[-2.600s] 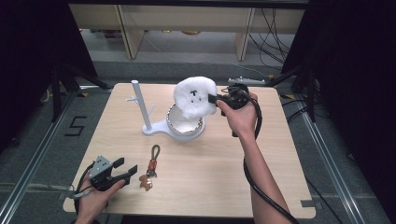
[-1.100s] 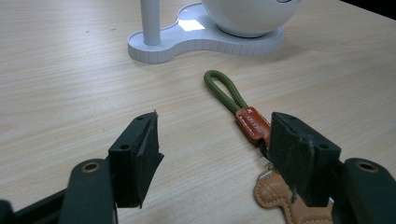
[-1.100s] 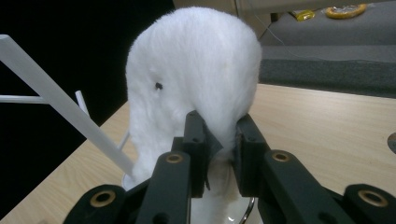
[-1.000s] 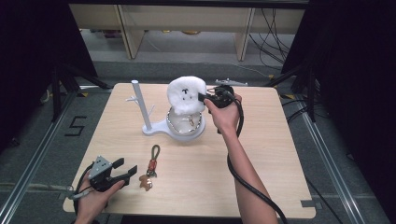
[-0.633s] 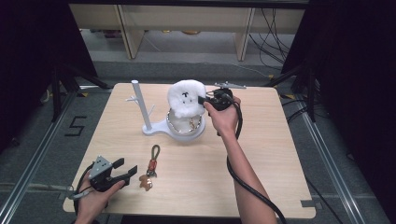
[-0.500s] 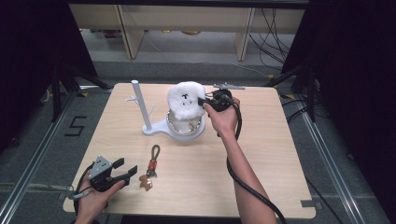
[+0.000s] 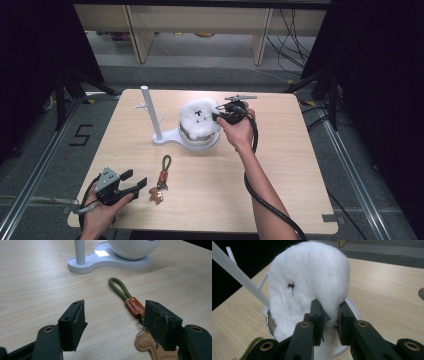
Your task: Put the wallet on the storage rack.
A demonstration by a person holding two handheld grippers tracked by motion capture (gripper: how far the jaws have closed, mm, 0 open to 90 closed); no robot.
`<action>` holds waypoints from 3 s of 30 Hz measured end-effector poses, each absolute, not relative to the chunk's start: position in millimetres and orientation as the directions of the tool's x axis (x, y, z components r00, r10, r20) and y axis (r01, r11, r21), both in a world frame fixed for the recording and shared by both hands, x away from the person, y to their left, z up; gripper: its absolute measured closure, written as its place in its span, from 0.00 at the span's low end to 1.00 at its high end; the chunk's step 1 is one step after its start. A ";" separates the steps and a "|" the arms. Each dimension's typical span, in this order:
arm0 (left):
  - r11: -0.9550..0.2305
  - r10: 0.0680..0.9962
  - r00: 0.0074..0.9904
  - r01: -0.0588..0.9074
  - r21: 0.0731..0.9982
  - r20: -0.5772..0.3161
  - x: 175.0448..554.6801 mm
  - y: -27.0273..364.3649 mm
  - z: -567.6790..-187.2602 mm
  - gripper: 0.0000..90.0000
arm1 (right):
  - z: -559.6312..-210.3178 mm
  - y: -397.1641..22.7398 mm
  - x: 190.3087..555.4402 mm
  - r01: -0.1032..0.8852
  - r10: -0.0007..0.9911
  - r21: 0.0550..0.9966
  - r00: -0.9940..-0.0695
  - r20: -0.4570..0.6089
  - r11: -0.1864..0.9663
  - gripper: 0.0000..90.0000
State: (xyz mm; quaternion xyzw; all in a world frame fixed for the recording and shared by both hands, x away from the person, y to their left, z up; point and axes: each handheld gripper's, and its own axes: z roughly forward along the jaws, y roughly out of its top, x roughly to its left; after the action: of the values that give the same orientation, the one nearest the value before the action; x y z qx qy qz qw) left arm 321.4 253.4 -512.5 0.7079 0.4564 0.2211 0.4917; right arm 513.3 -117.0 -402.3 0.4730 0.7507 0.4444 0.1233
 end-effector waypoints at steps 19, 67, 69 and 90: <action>-0.105 0.867 0.481 0.434 0.895 -0.132 321.0 252.6 -511.5 0.37 | -409.5 -100.3 514.1 0.611 0.849 0.738 -0.519 0.101 0.286 0.86; -0.112 0.866 0.484 0.431 0.895 -0.125 321.8 251.5 -507.5 0.36 | -393.1 -115.9 490.2 0.541 0.857 0.817 -0.501 0.121 0.201 0.47; -0.114 0.866 0.485 0.429 0.896 -0.122 322.8 251.9 -506.1 0.36 | -393.8 -120.3 488.0 0.526 0.849 0.821 -0.518 0.102 0.222 0.47; -0.160 0.835 0.531 0.485 0.860 -0.144 338.8 230.2 -485.8 0.40 | -435.0 -186.0 421.0 0.595 0.862 0.783 -0.479 0.164 0.181 0.58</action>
State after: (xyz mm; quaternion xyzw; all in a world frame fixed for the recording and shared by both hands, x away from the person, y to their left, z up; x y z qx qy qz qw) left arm 338.8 230.2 -485.8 0.7384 0.4470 0.1867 0.4692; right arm 421.0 -186.0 -435.0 0.4847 0.7517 0.4176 0.1599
